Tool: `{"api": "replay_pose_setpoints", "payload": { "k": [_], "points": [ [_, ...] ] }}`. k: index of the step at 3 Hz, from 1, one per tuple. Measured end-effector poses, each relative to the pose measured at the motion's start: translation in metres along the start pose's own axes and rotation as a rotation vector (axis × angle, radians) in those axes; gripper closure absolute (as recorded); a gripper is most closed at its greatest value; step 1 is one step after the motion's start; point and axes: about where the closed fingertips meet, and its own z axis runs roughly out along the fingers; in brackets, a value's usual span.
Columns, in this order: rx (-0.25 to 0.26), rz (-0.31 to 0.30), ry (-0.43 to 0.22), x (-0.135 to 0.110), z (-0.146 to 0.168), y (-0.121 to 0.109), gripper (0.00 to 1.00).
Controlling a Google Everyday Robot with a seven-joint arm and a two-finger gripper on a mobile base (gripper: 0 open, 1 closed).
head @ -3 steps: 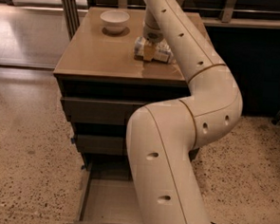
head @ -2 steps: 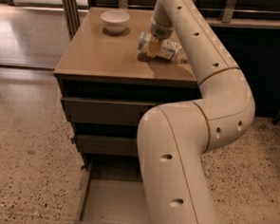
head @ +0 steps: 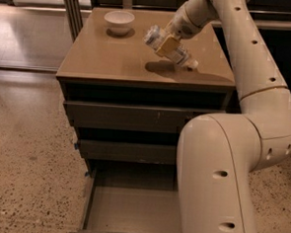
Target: Place blue plastic bottle into bottom drawer
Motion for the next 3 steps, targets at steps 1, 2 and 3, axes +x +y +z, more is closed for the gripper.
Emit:
{"api": "replay_pose_setpoints", "payload": {
  "k": [1, 2, 3],
  "points": [
    [0.0, 0.0, 0.0, 0.0, 0.0, 0.0, 1.0],
    [0.0, -0.009, 0.005, -0.017, -0.008, 0.003, 1.0],
    [-0.007, -0.043, 0.041, -0.048, -0.028, 0.013, 1.0]
  ]
}}
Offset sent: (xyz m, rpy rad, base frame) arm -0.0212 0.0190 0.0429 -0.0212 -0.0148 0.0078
